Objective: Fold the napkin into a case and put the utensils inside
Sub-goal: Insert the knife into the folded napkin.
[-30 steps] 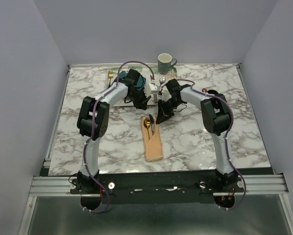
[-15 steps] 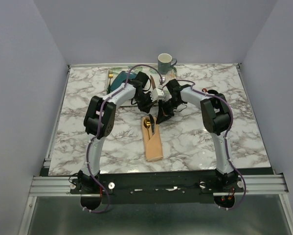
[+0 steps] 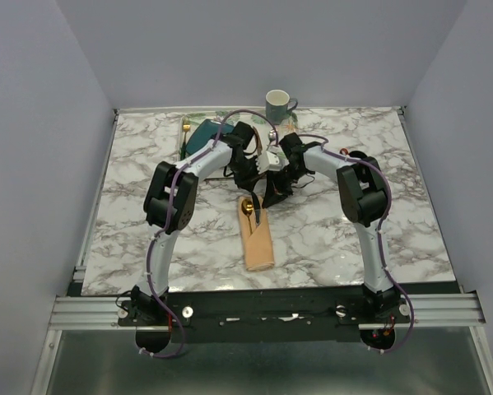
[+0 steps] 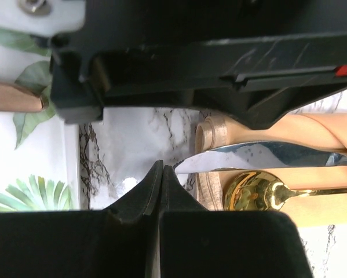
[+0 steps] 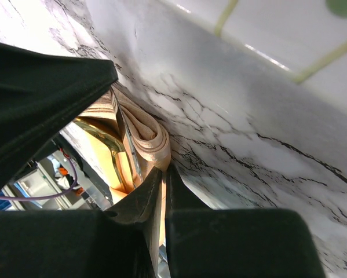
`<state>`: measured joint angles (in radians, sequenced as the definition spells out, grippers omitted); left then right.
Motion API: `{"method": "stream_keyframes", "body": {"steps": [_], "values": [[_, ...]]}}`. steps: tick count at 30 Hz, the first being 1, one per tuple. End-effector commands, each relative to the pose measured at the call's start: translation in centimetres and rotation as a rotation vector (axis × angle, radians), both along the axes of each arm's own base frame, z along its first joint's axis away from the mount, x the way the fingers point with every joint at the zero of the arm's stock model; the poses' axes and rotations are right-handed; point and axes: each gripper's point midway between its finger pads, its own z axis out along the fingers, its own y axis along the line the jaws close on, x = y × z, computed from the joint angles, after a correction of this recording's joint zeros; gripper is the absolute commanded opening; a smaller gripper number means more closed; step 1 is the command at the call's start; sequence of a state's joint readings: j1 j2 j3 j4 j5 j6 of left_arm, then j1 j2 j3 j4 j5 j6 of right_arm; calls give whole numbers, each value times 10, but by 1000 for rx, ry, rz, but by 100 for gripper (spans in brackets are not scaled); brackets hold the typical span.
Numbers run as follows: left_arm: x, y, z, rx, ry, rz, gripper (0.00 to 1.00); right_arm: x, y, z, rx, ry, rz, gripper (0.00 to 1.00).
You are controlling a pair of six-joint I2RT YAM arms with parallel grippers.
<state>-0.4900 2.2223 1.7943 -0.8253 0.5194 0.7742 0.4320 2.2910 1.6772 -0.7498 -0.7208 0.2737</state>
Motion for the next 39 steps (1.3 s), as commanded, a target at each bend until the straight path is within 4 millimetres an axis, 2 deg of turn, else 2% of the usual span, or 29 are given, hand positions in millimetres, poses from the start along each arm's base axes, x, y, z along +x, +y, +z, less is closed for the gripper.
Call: {"method": "stream_keyframes", "body": {"steps": [1, 24, 30, 39], "values": [[-4, -8, 0, 7, 0, -40, 6, 5, -7, -25, -55, 1, -13, 14], [-34, -9, 6, -35, 24, -119, 5, 6, -8, -28, -65, 8, -21, 14], [-38, -14, 13, -48, 4, -128, 5, 5, -8, -29, -66, 11, -22, 14], [-44, -16, 10, -4, -44, -171, 6, 4, -8, -30, -71, 17, -27, 14]]}}
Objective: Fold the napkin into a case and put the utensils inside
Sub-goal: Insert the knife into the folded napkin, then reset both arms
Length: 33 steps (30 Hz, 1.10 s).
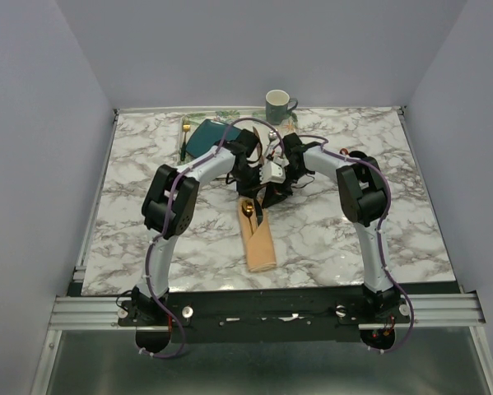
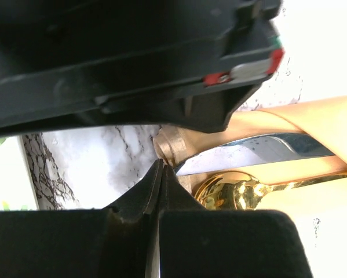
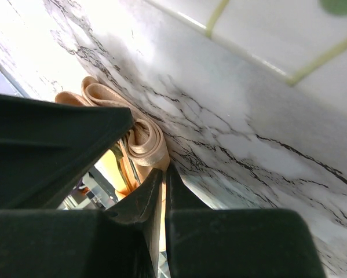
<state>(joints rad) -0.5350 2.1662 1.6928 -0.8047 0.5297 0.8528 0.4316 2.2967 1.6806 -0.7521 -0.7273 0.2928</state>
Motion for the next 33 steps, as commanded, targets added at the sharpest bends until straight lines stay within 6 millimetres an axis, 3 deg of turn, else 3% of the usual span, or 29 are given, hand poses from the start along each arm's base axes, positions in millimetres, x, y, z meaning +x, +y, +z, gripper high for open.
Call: {"method": "stream_keyframes", "body": {"steps": [1, 10, 15, 19, 25, 28, 29, 30, 32, 33], "values": [[-17, -7, 12, 0, -27, -62, 6, 5, -9, -30, -73, -2, -14, 14], [-20, -6, 9, 27, -58, -61, 8, 5, -9, -30, -77, -8, -13, 14], [6, -2, 18, 9, -56, 71, 13, 6, -6, -18, -44, -26, -2, 15], [38, 7, 47, -44, -87, 168, 16, 9, -3, -2, -7, -64, 8, 16], [52, 27, 78, -103, -73, 299, 26, 10, 5, 34, 85, -137, 31, 18], [46, 36, 91, -150, -13, 387, 38, 7, 7, 50, 131, -178, 56, 22], [50, 42, 96, -174, -21, 416, 48, 6, 7, 63, 147, -226, 75, 25], [49, 46, 115, -206, -47, 440, 53, 7, 5, 69, 147, -258, 86, 27], [44, 60, 118, -224, -48, 507, 73, 10, -1, 93, 158, -356, 111, 30], [42, 67, 140, -245, -105, 532, 78, 10, -6, 100, 154, -389, 116, 33]]}}
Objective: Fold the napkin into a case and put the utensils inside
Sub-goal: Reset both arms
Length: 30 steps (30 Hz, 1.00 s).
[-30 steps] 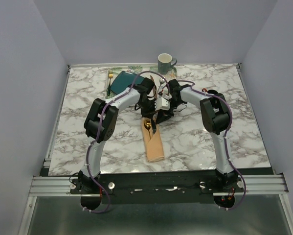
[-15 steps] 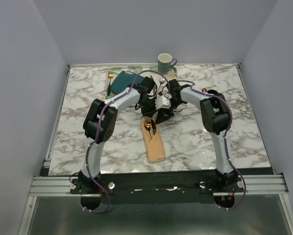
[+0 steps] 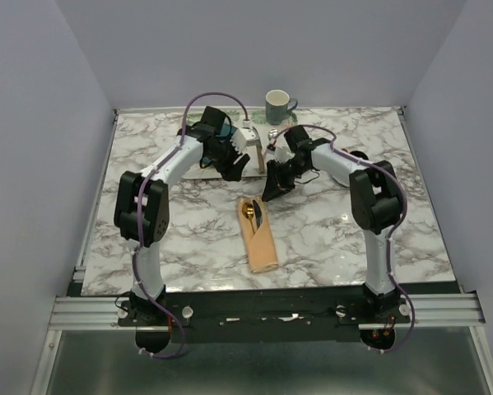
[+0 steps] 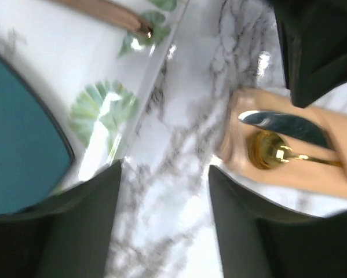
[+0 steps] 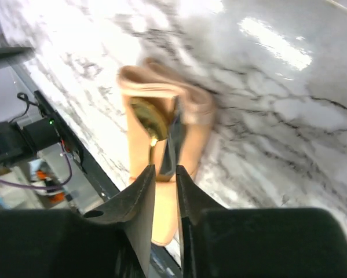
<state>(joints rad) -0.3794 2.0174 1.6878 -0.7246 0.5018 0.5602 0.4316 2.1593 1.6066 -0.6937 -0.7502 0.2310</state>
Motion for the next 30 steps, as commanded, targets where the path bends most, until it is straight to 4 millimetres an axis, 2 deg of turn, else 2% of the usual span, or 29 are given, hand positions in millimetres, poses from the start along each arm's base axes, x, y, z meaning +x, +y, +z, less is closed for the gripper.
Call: {"method": "stream_keyframes", "body": {"steps": [1, 2, 3, 5, 6, 8, 9, 10, 11, 12, 13, 14, 16, 17, 18, 19, 20, 21, 22, 23, 25, 27, 28, 30], "values": [[-17, 23, 70, -124, -85, 159, 85, 11, -12, 68, 77, -279, 65, 34], [-18, 29, 79, -133, -101, 191, 99, 13, -19, 75, 74, -329, 82, 36], [-21, 40, 102, -148, -148, 220, 99, 13, -27, 94, 65, -399, 82, 40], [-27, 55, 117, -155, -162, 275, 99, 14, -44, 112, 36, -499, 104, 46], [-32, 66, 142, -184, -201, 311, 99, 14, -55, 133, 11, -584, 93, 55], [-39, 78, 159, -199, -239, 356, 99, 13, -74, 149, -42, -688, 94, 64], [-47, 86, 180, -219, -292, 388, 99, 16, -85, 155, -101, -740, 74, 75], [-50, 92, 182, -231, -288, 457, 99, 9, -96, 176, -124, -814, 55, 81], [-49, 104, 188, -213, -319, 535, 99, 7, -106, 182, -159, -851, 44, 87], [-58, 108, 196, -220, -329, 546, 99, 4, -116, 191, -189, -890, 28, 98], [-64, 108, 202, -207, -330, 520, 99, -1, -132, 205, -249, -946, -14, 100], [-82, 104, 192, -192, -242, 490, 99, -8, -143, 200, -284, -945, -26, 100], [-94, 103, 185, -195, -162, 513, 99, -19, -161, 198, -348, -942, -58, 100], [-101, 104, 178, -198, -112, 546, 99, -35, -171, 193, -368, -915, -73, 100], [-108, 106, 178, -206, -110, 565, 99, -41, -178, 186, -395, -894, -89, 100], [-115, 109, 158, -185, -66, 583, 99, -49, -183, 183, -398, -885, -100, 100], [-118, 111, 151, -182, -51, 612, 99, -56, -197, 182, -407, -883, -148, 100], [-122, 117, 144, -166, -49, 645, 99, -64, -206, 164, -425, -839, -167, 100], [-128, 121, 127, -133, -10, 670, 99, -67, -214, 156, -437, -816, -193, 100], [-131, 124, 118, -112, 12, 691, 99, -69, -227, 148, -449, -773, -253, 100], [-137, 135, 95, -51, 45, 739, 99, -78, -233, 137, -419, -727, -292, 100], [-140, 139, 88, -40, 30, 755, 99, -77, -241, 140, -406, -753, -342, 100], [-144, 143, 76, -21, 42, 768, 99, -79, -242, 135, -409, -750, -344, 100], [-142, 143, 73, -27, 27, 771, 99, -79, -245, 133, -410, -759, -357, 100]]}}
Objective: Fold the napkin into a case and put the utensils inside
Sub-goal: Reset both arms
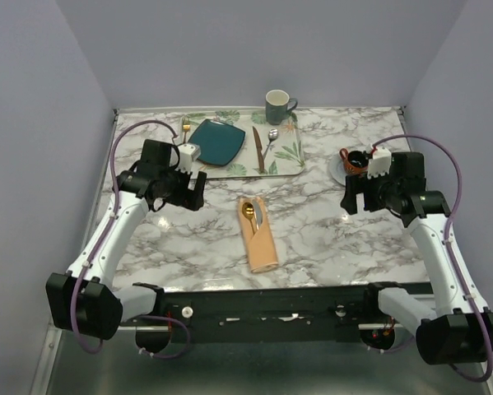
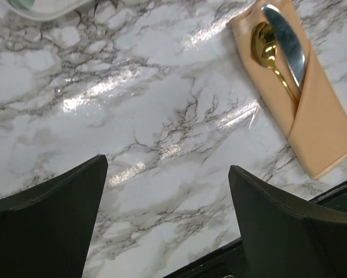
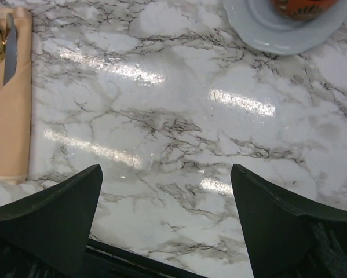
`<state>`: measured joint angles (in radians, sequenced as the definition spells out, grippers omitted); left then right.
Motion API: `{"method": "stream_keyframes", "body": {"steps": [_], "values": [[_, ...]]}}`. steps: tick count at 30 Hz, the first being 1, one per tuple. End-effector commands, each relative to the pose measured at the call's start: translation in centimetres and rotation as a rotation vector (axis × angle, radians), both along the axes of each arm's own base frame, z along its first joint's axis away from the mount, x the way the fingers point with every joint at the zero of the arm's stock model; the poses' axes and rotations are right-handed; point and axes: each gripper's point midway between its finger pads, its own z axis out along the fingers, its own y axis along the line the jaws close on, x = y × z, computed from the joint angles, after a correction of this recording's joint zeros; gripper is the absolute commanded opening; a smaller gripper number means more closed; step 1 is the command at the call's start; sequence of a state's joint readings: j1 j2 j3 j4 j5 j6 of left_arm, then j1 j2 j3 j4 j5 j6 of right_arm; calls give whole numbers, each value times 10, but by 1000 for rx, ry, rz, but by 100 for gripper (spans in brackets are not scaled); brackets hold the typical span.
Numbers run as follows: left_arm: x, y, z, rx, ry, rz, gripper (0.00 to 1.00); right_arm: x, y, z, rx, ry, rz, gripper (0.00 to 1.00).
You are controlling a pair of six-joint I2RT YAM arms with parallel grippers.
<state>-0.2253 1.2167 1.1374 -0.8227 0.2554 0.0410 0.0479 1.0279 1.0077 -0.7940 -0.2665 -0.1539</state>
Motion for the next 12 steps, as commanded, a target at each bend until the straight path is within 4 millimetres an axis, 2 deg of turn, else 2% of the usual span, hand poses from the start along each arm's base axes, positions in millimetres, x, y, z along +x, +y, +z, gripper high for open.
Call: {"method": "stream_keyframes", "body": {"steps": [1, 5, 12], "values": [[-6, 19, -12, 40, -7, 94, 99, -8, -3, 2, 32, -41, -25, 100], [-4, 30, -13, 58, 4, 135, 99, -20, 1, -7, 52, -18, -6, 100], [-3, 30, -12, 55, 0, 137, 99, -23, 0, 1, 46, -59, -7, 100]]}}
